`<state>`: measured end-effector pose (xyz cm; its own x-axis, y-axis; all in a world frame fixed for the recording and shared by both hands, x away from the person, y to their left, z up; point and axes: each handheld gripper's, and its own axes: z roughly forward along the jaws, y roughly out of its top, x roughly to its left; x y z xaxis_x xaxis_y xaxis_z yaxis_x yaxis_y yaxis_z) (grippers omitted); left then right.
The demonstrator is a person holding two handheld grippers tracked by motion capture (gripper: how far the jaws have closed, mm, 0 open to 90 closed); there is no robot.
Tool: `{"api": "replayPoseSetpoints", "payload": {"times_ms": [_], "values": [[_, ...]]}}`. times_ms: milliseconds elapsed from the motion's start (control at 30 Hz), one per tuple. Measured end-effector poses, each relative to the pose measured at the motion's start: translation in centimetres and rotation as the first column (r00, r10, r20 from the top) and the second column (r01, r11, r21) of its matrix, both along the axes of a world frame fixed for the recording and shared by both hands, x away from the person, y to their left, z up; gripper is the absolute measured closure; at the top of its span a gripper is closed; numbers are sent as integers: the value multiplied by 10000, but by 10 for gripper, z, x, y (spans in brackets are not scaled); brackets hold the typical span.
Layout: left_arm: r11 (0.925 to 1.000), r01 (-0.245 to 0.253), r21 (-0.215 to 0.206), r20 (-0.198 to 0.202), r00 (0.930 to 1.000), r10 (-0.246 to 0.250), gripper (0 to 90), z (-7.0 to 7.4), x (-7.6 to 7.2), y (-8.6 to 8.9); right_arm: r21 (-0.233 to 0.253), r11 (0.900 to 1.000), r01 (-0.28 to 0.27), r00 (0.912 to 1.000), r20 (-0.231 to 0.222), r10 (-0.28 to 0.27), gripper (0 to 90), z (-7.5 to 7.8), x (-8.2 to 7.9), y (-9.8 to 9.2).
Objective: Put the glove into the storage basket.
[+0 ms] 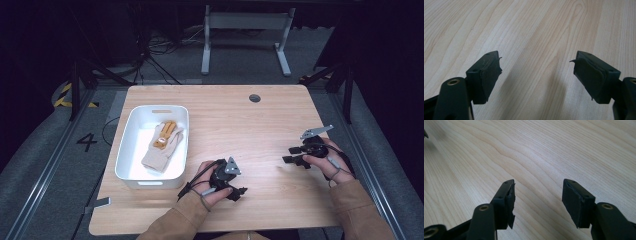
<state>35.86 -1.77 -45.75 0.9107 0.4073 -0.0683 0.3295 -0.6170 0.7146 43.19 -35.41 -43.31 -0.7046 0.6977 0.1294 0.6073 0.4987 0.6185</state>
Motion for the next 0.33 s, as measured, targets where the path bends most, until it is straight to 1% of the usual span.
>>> {"api": "replayPoseSetpoints", "payload": {"times_ms": [133, 167, 300, 333], "values": [[10000, 4, 51, 79, 10000, -5, 209, 0, 0, 0, -3, 10000, -3, 10000, 1, 3, 448, 0, 0, 0], [10000, -49, -50, 80, 10000, 49, 206, 0, 0, 0, -2, 10000, 11, 10000, 9, -11, 448, 0, 0, 0], [9999, -115, -120, -13, 9999, 115, 193, 1, 0, 0, -23, 10000, -2, 10000, 6, 2, 448, 0, 0, 0], [9999, -133, -72, -27, 9999, 133, 186, 2, 1, 1, -17, 10000, -7, 10000, 18, 7, 447, 0, 0, 0]]}}
